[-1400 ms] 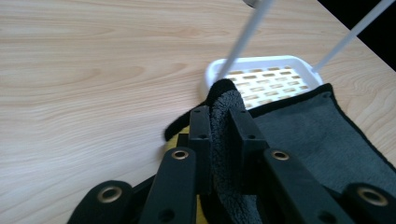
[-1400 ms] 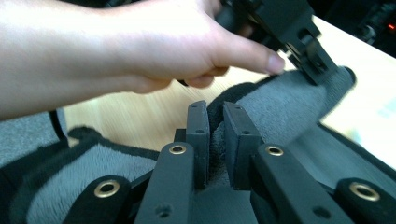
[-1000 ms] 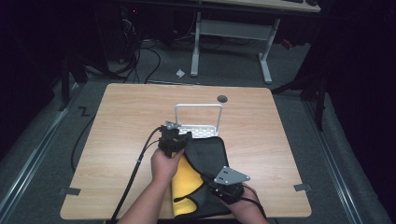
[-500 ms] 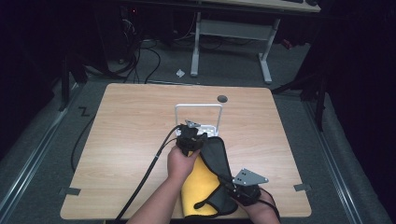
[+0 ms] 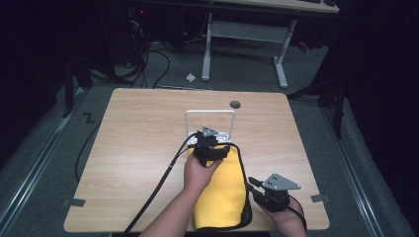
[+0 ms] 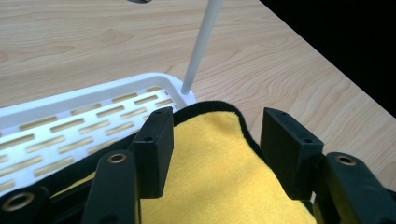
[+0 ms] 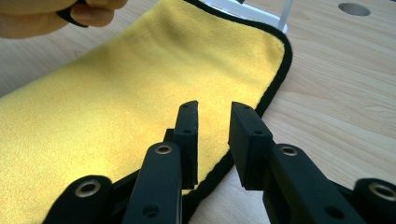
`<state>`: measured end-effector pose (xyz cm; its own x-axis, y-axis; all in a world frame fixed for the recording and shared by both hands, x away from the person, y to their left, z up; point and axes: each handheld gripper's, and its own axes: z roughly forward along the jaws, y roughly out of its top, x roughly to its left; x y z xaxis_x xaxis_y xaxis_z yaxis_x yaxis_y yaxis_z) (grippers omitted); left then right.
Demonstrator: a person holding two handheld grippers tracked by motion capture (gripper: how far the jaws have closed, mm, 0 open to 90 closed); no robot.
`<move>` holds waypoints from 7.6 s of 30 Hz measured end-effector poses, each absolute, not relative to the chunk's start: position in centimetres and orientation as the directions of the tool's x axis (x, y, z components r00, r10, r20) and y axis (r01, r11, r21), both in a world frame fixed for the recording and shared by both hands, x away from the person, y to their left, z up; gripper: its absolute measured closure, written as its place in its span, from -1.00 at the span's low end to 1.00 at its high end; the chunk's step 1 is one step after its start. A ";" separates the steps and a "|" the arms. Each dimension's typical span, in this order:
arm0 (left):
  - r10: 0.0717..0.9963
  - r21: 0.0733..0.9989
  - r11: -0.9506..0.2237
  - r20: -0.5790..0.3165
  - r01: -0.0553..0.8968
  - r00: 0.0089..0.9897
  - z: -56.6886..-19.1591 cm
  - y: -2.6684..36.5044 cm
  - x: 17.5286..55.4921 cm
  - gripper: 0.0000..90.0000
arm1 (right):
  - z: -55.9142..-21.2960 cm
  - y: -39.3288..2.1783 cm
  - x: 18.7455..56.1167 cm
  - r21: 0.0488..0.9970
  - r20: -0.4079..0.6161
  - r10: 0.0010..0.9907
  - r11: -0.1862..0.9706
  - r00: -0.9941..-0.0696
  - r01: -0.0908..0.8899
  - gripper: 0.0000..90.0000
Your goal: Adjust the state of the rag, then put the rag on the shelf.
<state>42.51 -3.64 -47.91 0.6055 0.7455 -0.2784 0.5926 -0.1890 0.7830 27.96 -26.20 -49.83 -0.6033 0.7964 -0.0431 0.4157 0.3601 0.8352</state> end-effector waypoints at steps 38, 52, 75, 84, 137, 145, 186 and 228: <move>0.685 0.742 -0.442 -0.084 0.504 0.724 -53.1 4.7 32.7 0.82 | -51.7 -21.6 35.2 0.745 -0.050 0.815 0.416 -0.578 0.522 0.90; 0.632 0.734 -0.426 -0.178 0.529 0.755 -53.3 6.7 29.7 0.81 | -52.7 -20.7 33.0 0.708 -0.066 0.773 0.481 -0.631 0.516 0.87; 0.762 0.786 -0.245 -0.206 0.567 0.614 -51.1 8.5 35.5 0.12 | -53.3 -21.0 30.7 0.743 -0.056 0.765 0.461 -0.642 0.484 0.82; 0.826 0.729 -0.253 -0.180 0.636 0.535 -52.7 6.4 39.6 -0.08 | -53.3 -20.9 30.7 0.739 -0.070 0.756 0.478 -0.651 0.475 0.82; 0.763 0.756 -0.132 -0.334 0.641 0.553 -54.1 7.4 39.9 0.77 | -53.4 -19.7 37.5 0.739 0.049 0.853 0.319 -0.520 0.593 0.38; 0.762 0.757 -0.135 -0.332 0.639 0.556 -54.0 7.3 39.8 0.77 | -53.3 -19.6 37.1 0.745 0.057 0.836 0.329 -0.546 0.580 0.69; 0.747 0.883 -0.073 -0.260 0.465 0.611 -48.5 7.8 37.9 0.84 | -48.2 -20.0 34.8 0.889 -0.013 0.828 0.266 -0.561 0.373 0.71; 0.740 0.992 -0.009 -0.077 0.124 0.669 -33.3 8.2 37.5 0.86 | -34.5 -19.6 35.4 0.983 -0.109 0.833 0.172 -0.542 0.068 0.72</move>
<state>37.54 8.25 -33.32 0.6686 0.7396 -0.0772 0.1242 -0.0086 0.9922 35.40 -19.64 -34.47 -0.5424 0.8331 -0.1086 0.0677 0.1722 0.9827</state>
